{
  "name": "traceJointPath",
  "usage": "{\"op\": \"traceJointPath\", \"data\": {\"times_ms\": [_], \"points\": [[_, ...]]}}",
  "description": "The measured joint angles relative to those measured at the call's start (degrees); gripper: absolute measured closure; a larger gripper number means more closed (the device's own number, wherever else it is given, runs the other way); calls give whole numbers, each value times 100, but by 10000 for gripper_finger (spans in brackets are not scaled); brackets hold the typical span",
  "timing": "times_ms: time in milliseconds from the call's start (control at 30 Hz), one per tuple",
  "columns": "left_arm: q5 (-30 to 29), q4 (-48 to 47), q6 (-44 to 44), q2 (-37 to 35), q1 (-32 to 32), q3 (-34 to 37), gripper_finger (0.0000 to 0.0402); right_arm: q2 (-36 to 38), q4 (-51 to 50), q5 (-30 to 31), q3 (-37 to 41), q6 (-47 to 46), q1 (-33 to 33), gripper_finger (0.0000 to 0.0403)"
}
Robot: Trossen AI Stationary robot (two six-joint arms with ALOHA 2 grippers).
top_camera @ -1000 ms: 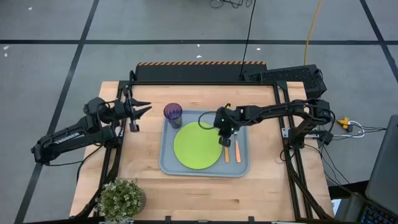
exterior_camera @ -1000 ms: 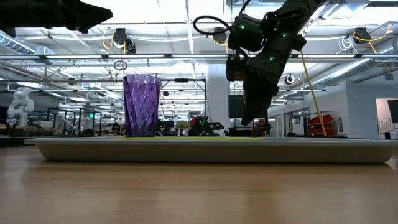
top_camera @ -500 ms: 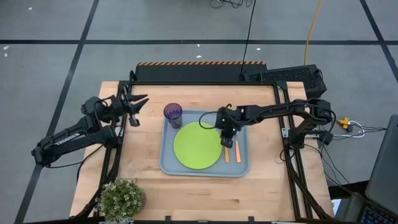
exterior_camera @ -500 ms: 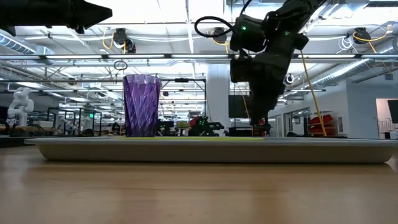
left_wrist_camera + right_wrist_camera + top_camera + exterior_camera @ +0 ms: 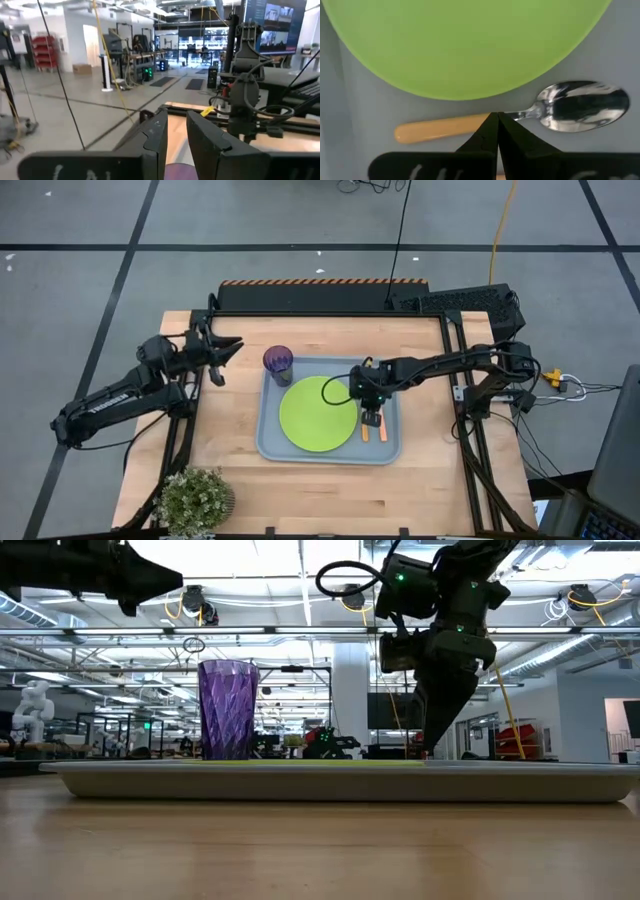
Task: Pick and place plate/cup/fork/spoon on tray
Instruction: Adjust the orange spoon and gray serving tray
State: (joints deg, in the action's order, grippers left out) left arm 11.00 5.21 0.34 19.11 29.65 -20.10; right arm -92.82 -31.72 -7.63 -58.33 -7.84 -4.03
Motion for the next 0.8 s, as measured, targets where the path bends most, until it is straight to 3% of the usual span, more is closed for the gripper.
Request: {"op": "traceJointPath", "data": {"times_ms": [233, 800], "points": [[-2, -46, -416, 0, 2, 0, 325, 0, 64, 23, 0, 118, 66, 403], [-7, -68, -155, 0, 1, 0, 325, -37, 192, 33, 0, 144, 590, 403]]}}
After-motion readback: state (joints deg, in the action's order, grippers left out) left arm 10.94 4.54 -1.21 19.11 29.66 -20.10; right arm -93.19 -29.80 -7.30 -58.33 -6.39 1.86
